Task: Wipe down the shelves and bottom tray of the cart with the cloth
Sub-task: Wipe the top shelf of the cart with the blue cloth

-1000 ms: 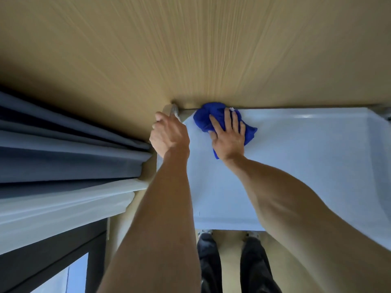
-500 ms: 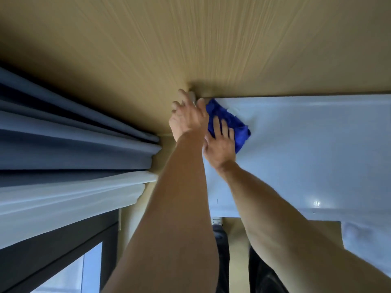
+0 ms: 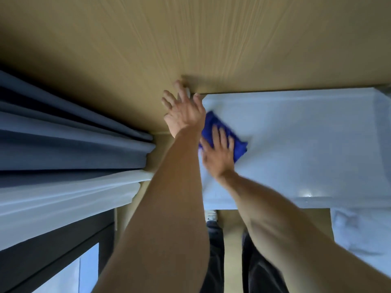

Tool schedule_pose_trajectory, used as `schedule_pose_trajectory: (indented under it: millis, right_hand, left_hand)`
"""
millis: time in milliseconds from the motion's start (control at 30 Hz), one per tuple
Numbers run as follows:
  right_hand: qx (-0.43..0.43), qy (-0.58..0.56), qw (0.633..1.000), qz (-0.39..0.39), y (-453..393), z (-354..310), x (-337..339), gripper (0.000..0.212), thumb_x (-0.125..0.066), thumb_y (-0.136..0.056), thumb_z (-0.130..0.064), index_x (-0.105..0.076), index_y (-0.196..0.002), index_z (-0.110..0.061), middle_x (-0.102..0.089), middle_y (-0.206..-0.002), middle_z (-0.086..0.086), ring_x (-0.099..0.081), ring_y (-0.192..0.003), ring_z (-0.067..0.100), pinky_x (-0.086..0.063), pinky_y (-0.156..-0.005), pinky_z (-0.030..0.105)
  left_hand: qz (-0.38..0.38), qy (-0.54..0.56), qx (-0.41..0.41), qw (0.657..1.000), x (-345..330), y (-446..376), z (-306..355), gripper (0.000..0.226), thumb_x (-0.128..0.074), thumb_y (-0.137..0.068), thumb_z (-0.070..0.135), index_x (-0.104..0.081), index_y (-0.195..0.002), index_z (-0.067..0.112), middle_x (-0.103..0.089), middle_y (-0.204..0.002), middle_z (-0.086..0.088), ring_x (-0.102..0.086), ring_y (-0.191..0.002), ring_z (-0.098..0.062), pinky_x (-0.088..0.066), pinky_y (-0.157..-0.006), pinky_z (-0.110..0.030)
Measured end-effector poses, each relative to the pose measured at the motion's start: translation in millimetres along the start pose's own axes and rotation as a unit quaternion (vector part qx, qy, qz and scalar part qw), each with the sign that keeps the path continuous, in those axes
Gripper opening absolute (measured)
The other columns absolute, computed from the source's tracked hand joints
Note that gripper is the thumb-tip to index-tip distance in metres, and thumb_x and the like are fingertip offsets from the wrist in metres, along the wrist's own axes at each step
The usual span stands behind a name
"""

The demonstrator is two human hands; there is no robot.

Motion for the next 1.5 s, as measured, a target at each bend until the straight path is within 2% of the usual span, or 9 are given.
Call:
schedule_pose_trajectory:
  millis: [133,333,633,800,1000,1100,1267,1367,1500]
  right_hand:
    - [-0.116,-0.032,0.992,-0.031,-39,-16,7,0.063,-0.015,-0.095,-0.043,-0.030,-0.155,-0.030,-0.016,-0.164,0.017,-0.014,-0.151,0.037,-0.010,-0.119,0.054]
    - [-0.057,-0.037,0.998,0.003,133,-52,7,0.086,-0.044,-0.092,-0.037,0.010,-0.158,-0.027,-0.037,-0.156,0.018,-0.038,-0.142,0.037,-0.034,-0.112,0.053]
    - [0.016,-0.007,0.996,-0.084,153,-27,-18,0.053,-0.057,-0.087,-0.034,-0.050,-0.139,-0.037,-0.034,-0.159,0.012,-0.032,-0.146,0.034,-0.027,-0.115,0.052]
    - [-0.009,-0.016,1.000,-0.008,151,4,-9,0.052,-0.057,-0.091,-0.024,-0.051,-0.142,-0.036,-0.035,-0.159,0.011,-0.034,-0.146,0.032,-0.029,-0.115,0.050]
    - [-0.169,0.019,0.984,0.051,157,175,39,0.055,-0.058,-0.093,-0.028,-0.046,-0.147,-0.031,-0.032,-0.159,0.017,-0.034,-0.144,0.036,-0.029,-0.113,0.053]
    - [-0.190,0.017,0.979,0.068,158,197,46,0.053,-0.054,-0.095,-0.032,-0.046,-0.147,-0.031,-0.032,-0.159,0.017,-0.033,-0.145,0.036,-0.028,-0.113,0.054]
    - [-0.126,-0.002,0.988,0.094,167,213,51,0.048,-0.058,-0.094,-0.027,-0.053,-0.142,-0.032,-0.037,-0.157,0.015,-0.036,-0.144,0.034,-0.029,-0.113,0.052]
    - [-0.102,0.036,0.991,0.084,186,274,65,0.048,-0.055,-0.096,-0.028,-0.051,-0.143,-0.033,-0.035,-0.158,0.013,-0.035,-0.145,0.032,-0.026,-0.114,0.051]
    - [-0.229,0.065,0.965,0.108,203,395,101,0.050,-0.046,-0.096,-0.035,-0.048,-0.145,-0.030,-0.036,-0.157,0.016,-0.037,-0.142,0.035,-0.028,-0.112,0.055]
  left_hand:
    - [-0.011,-0.008,0.005,1.000,-3,-2,1,0.066,-0.024,-0.100,0.054,-0.008,-0.157,0.025,-0.013,-0.161,-0.020,-0.012,-0.148,-0.037,-0.039,-0.103,-0.057]
    - [-0.019,-0.020,-0.003,1.000,0,4,5,0.076,-0.024,-0.095,0.063,-0.005,-0.157,0.025,-0.008,-0.161,-0.021,-0.008,-0.149,-0.038,-0.034,-0.106,-0.057]
    - [0.005,-0.082,-0.008,0.997,1,7,8,0.073,-0.022,-0.096,0.061,-0.007,-0.157,0.023,-0.010,-0.160,-0.026,-0.010,-0.148,-0.042,-0.029,-0.107,-0.061]
    - [0.042,-0.110,-0.034,0.992,5,14,15,0.068,-0.022,-0.098,0.054,-0.013,-0.156,0.019,-0.013,-0.160,-0.024,-0.014,-0.148,-0.040,-0.027,-0.109,-0.059]
    - [0.109,-0.172,-0.171,0.964,-1,39,48,0.053,-0.033,-0.099,0.024,-0.028,-0.147,0.004,-0.020,-0.156,-0.030,-0.016,-0.147,-0.042,-0.017,-0.116,-0.056]
    - [0.039,-0.161,-0.194,0.967,-68,94,77,0.053,-0.036,-0.100,0.021,-0.026,-0.150,0.009,-0.012,-0.160,-0.026,-0.010,-0.149,-0.039,-0.016,-0.117,-0.051]
    - [-0.173,-0.114,-0.047,0.977,-184,192,99,0.063,-0.035,-0.102,0.042,-0.008,-0.157,0.025,0.014,-0.161,-0.021,0.007,-0.150,-0.037,-0.029,-0.108,-0.058]
    - [-0.215,-0.126,-0.012,0.968,-199,204,109,0.084,-0.043,-0.097,0.058,0.003,-0.157,0.022,0.023,-0.159,-0.021,0.014,-0.148,-0.041,-0.032,-0.104,-0.063]
    - [-0.228,-0.160,0.005,0.960,-195,202,114,0.103,-0.051,-0.089,0.067,0.011,-0.156,0.018,0.028,-0.156,-0.024,0.018,-0.147,-0.043,-0.032,-0.106,-0.062]
Point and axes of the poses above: each hand's wrist, its own y-axis away from the middle knuckle, its own x-axis out of the back of the hand, z = x × y, the point moved 8 cm from there along -y, towards the middle knuckle
